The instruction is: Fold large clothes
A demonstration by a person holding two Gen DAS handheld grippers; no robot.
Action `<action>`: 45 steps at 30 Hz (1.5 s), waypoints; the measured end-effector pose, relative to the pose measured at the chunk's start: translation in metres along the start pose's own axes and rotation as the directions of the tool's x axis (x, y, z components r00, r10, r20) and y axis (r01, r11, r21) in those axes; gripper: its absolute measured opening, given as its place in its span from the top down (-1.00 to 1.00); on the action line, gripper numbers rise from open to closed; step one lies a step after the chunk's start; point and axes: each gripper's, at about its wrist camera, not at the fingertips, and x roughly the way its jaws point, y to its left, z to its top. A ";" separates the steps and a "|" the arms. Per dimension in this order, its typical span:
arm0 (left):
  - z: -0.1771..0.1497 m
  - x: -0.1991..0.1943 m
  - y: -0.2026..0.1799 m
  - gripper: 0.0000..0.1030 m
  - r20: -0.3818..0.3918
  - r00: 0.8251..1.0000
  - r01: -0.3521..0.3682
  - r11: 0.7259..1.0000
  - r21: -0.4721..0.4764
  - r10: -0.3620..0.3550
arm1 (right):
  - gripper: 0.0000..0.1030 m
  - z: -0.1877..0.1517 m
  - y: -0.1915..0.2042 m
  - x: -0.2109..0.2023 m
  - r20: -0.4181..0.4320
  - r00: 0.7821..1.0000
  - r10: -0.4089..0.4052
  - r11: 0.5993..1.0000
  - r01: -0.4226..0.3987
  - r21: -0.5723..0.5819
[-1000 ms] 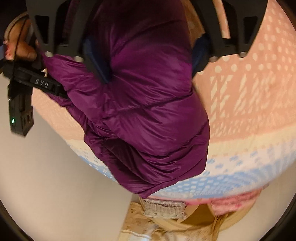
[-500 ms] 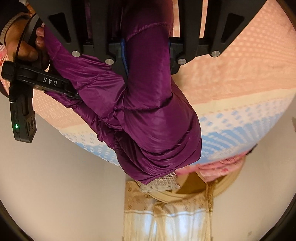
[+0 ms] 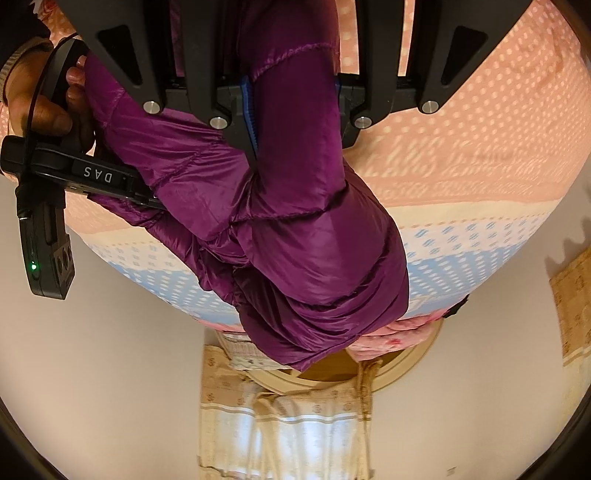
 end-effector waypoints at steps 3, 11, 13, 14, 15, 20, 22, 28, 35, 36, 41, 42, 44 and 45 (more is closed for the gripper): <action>-0.003 -0.007 0.012 0.41 0.006 1.000 -0.013 1.000 -0.020 0.013 | 0.48 -0.002 -0.002 -0.003 -0.011 1.000 0.010 1.000 -0.010 -0.015; -0.009 -0.016 0.040 0.41 0.011 0.999 -0.047 0.997 -0.063 0.048 | 0.49 -0.004 -0.003 0.001 -0.043 0.998 0.036 0.998 -0.038 -0.054; -0.013 -0.015 0.048 0.41 0.008 0.998 -0.056 0.995 -0.077 0.057 | 0.49 -0.004 -0.001 0.005 -0.053 0.998 0.041 0.997 -0.044 -0.061; -0.015 -0.017 0.050 0.41 0.006 0.998 -0.060 0.995 -0.081 0.060 | 0.49 -0.005 0.002 0.008 -0.059 0.997 0.044 0.997 -0.048 -0.065; -0.016 -0.016 0.054 0.41 0.004 0.998 -0.064 0.994 -0.086 0.064 | 0.49 -0.006 0.005 0.012 -0.066 0.997 0.046 0.996 -0.051 -0.069; -0.023 -0.014 0.069 0.41 -0.010 0.997 -0.080 0.990 -0.113 0.079 | 0.49 -0.013 0.015 0.026 -0.097 0.994 0.058 0.994 -0.066 -0.082; -0.026 -0.013 0.073 0.41 -0.015 0.997 -0.083 0.989 -0.124 0.082 | 0.49 -0.015 0.018 0.030 -0.108 0.992 0.060 0.994 -0.070 -0.088; -0.036 -0.011 0.081 0.41 -0.030 0.996 -0.092 0.986 -0.140 0.089 | 0.49 -0.017 0.027 0.039 -0.131 0.990 0.057 0.992 -0.071 -0.102; -0.047 0.002 0.088 0.41 -0.075 0.993 -0.096 0.984 -0.151 0.085 | 0.49 -0.024 0.028 0.051 -0.167 0.985 0.039 0.993 -0.056 -0.102; -0.049 0.003 0.088 0.41 -0.073 0.994 -0.092 0.985 -0.148 0.082 | 0.49 -0.025 0.027 0.052 -0.171 0.985 0.037 0.994 -0.055 -0.099; -0.057 0.012 0.092 0.37 -0.098 0.992 -0.095 0.982 -0.163 0.080 | 0.49 -0.030 0.025 0.058 -0.182 0.983 0.026 0.995 -0.043 -0.093; -0.059 0.014 0.093 0.33 -0.104 0.991 -0.100 0.981 -0.164 0.084 | 0.49 -0.031 0.024 0.059 -0.184 0.983 0.023 0.995 -0.040 -0.094; -0.062 0.017 0.095 0.24 -0.108 0.990 -0.108 0.981 -0.162 0.091 | 0.49 -0.033 0.024 0.060 -0.187 0.982 0.017 0.995 -0.035 -0.093; -0.064 0.019 0.095 0.18 -0.112 0.989 -0.112 0.980 -0.165 0.094 | 0.49 -0.034 0.023 0.062 -0.189 0.982 0.013 0.995 -0.031 -0.092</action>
